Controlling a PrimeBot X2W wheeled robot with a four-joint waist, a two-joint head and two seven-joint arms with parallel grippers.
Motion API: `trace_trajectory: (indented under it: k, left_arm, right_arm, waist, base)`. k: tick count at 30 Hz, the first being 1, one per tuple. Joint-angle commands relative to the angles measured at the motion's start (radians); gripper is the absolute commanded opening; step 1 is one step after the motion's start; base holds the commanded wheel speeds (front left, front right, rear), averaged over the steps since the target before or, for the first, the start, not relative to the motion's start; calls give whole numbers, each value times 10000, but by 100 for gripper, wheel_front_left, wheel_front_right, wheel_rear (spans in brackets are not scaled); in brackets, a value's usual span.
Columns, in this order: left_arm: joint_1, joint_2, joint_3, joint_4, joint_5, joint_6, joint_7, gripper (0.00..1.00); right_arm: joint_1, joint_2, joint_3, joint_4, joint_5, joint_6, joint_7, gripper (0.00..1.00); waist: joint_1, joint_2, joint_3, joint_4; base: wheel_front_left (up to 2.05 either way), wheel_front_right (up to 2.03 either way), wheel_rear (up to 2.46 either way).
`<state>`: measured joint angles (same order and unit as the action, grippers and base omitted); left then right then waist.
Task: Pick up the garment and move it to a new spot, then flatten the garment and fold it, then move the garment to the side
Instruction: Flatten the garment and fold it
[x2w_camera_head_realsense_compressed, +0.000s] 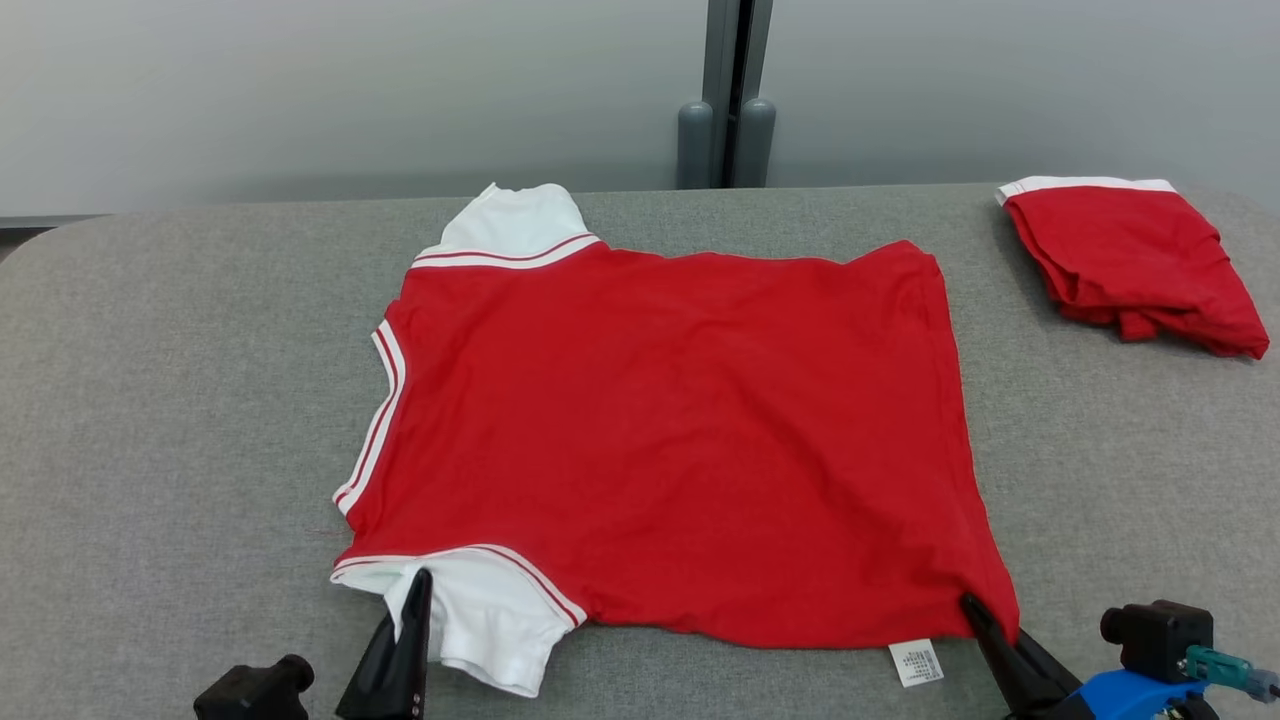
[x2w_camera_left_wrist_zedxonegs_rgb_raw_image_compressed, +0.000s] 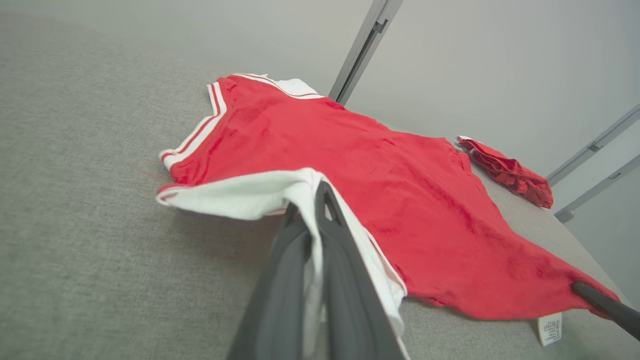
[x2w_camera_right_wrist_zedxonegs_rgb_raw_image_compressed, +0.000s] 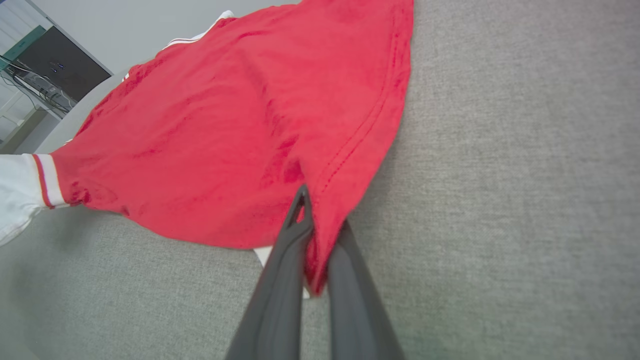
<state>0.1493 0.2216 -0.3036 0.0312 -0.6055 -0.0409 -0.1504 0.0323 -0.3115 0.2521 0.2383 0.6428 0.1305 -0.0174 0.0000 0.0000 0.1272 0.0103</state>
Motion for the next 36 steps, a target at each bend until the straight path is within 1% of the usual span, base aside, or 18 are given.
trace_trajectory:
  k: [1,5,11,19,30,36]
  left_arm:
    - [-209,100,14,32,60,-40,31,0]
    - [-688,287,-51,233,171,-186,143,0]
    - [-1595,681,-88,696,284,-405,320,0]
    - [-2902,1056,-251,1535,377,-661,459,0]
    - [-4793,1249,-825,3201,296,-875,238,0]
    - [-5634,1227,-1264,4237,206,-911,52,0]
  right_arm:
    - [4,30,-47,-74,-72,5,54,0]
    - [-216,33,-154,-243,-100,5,490,0]
    - [-772,139,-391,-376,211,5,1055,0]
    - [-1539,292,-624,-230,551,5,1609,0]
    - [-2797,628,-705,188,921,5,1945,0]
    - [-3420,651,-796,633,712,5,1827,0]
  waist:
    - [0,0,18,-3]
    - [0,0,156,-43]
    - [0,0,472,-96]
    - [0,0,818,-174]
    - [0,0,1247,-221]
    - [0,0,1420,-228]
  base:
    - [0,0,0]
    - [0,0,0]
    - [0,0,0]
    - [0,0,0]
    - [0,0,0]
    - [0,0,0]
